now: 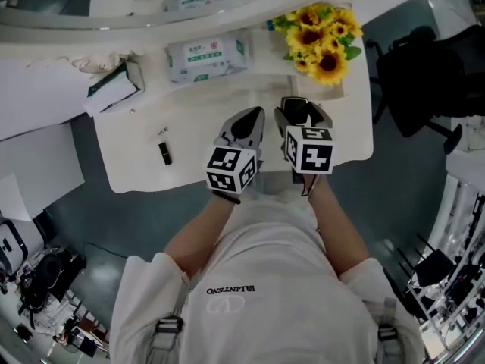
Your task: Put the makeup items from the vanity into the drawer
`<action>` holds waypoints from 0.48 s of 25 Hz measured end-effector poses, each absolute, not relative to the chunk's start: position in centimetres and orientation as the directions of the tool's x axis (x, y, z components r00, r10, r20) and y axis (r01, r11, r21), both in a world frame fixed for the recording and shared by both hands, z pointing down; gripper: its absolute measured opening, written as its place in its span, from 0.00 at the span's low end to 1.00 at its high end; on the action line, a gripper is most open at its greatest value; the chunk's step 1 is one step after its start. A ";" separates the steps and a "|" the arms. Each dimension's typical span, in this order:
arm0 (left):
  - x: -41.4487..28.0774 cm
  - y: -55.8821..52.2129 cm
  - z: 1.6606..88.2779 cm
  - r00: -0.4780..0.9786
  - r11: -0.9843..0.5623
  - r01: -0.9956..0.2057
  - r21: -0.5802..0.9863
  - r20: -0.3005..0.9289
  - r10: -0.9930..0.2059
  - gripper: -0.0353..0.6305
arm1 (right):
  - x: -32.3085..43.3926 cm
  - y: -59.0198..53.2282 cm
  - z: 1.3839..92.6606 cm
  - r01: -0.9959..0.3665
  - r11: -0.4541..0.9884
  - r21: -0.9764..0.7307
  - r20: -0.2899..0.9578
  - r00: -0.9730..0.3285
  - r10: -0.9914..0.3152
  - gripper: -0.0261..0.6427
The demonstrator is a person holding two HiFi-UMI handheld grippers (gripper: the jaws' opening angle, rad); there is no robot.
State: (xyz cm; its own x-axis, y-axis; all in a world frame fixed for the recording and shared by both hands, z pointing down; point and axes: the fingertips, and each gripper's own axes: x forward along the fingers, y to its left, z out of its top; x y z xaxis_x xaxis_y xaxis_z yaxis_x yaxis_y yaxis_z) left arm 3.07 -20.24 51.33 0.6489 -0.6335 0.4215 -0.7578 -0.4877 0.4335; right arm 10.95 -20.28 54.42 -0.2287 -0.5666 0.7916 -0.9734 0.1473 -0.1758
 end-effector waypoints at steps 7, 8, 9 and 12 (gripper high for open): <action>6.9 -21.1 51.1 0.650 -0.495 -0.757 0.426 0.423 -0.631 0.06 | 15.6 -21.3 53.9 -0.976 0.130 -0.177 0.788 -0.219 -0.575 0.55; 7.3 -21.3 51.1 0.649 -0.495 -0.758 0.425 0.424 -0.632 0.06 | 16.2 -21.5 53.9 -0.976 0.126 -0.179 0.788 -0.219 -0.576 0.55; 7.8 -21.4 51.1 0.648 -0.494 -0.760 0.423 0.424 -0.633 0.06 | 16.8 -21.6 53.9 -0.976 0.122 -0.180 0.787 -0.218 -0.577 0.55; 8.9 -21.7 51.0 0.644 -0.497 -0.763 0.414 0.426 -0.635 0.06 | 18.4 -22.2 54.0 -0.977 0.115 -0.181 0.789 -0.214 -0.576 0.55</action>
State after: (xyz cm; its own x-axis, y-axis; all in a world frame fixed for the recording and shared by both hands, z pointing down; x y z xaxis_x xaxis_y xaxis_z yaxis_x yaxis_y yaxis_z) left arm 8.92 -21.71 50.98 0.6444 -0.6353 0.4256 -0.7630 -0.4966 0.4138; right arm 18.40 -22.16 54.00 -0.2141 -0.5763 0.7887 -0.9767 0.1149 -0.1812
